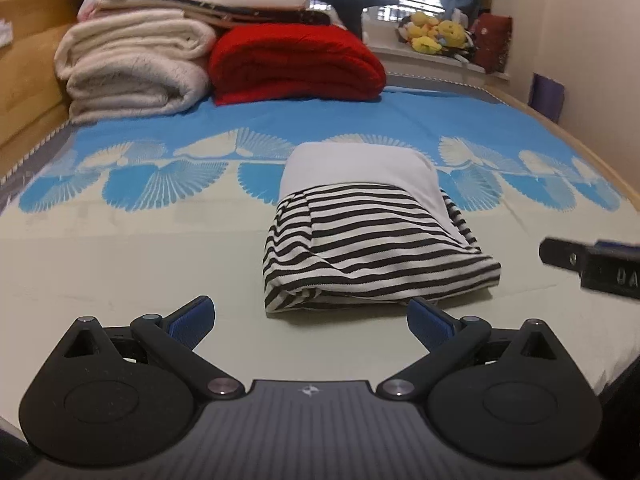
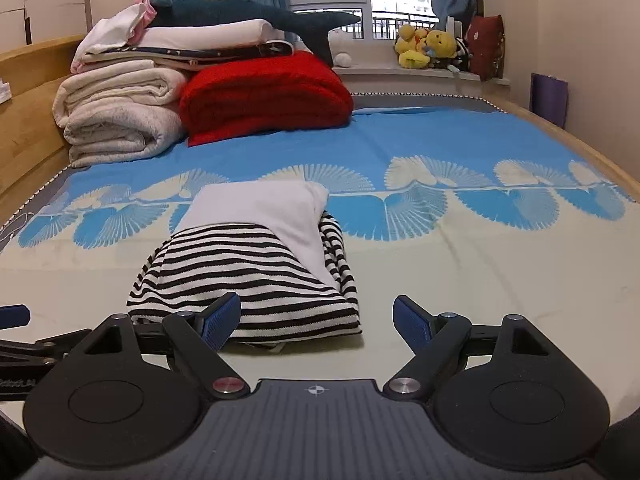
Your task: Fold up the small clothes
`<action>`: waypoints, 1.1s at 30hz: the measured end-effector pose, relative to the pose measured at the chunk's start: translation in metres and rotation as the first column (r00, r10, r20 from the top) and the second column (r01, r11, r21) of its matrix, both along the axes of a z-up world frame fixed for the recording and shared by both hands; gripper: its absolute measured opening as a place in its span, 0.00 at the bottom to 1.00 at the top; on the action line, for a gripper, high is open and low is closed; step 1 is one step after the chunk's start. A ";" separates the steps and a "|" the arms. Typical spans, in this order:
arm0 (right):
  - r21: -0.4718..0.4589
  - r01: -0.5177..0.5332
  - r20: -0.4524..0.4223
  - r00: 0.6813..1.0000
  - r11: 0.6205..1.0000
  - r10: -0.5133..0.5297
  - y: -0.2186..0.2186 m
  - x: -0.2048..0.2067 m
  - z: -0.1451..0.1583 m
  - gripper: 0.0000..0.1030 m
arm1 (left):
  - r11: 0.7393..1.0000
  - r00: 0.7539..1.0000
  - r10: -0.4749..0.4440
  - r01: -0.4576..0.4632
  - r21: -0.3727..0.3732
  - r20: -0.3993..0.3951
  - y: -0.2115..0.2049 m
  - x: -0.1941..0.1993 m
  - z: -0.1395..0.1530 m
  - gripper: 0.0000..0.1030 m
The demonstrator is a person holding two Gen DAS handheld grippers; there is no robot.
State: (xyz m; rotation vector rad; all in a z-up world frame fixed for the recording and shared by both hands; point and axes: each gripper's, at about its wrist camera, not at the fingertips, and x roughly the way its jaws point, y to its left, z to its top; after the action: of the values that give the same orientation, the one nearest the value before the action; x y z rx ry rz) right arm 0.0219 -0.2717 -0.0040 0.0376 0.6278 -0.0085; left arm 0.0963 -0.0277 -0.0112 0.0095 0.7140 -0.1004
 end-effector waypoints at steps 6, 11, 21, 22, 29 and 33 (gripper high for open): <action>-0.020 -0.042 -0.011 0.999 0.999 0.042 0.013 0.002 -0.005 0.82 | 0.998 0.999 0.039 -0.040 -0.041 -0.028 0.008 0.007 -0.003 0.99; -0.038 -0.059 -0.022 0.998 0.998 0.058 0.023 0.005 -0.009 0.82 | 0.998 0.998 0.027 -0.031 -0.063 -0.056 0.007 0.009 -0.006 0.99; -0.045 -0.079 -0.034 0.996 0.996 0.077 0.030 0.006 -0.011 0.82 | 0.996 0.997 0.038 -0.043 -0.078 -0.067 0.000 0.014 -0.010 0.99; -0.047 -0.077 -0.039 0.996 0.996 0.075 0.031 0.007 -0.011 0.82 | 0.996 0.997 0.037 -0.042 -0.077 -0.066 0.000 0.014 -0.011 0.99; -0.039 -0.069 -0.051 0.996 0.997 0.067 0.030 0.009 -0.013 0.82 | 0.997 0.997 0.030 -0.035 -0.069 -0.070 -0.004 0.015 -0.013 0.99; -0.038 -0.077 -0.055 0.996 0.996 0.075 0.031 0.009 -0.014 0.82 | 0.997 0.997 0.029 -0.034 -0.074 -0.073 -0.005 0.016 -0.014 0.99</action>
State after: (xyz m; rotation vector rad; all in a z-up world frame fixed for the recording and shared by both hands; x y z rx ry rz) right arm 0.0314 -0.2404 -0.0178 -0.0257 0.6820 0.0516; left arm 0.1118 -0.0323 -0.0253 -0.0775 0.7813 -0.0980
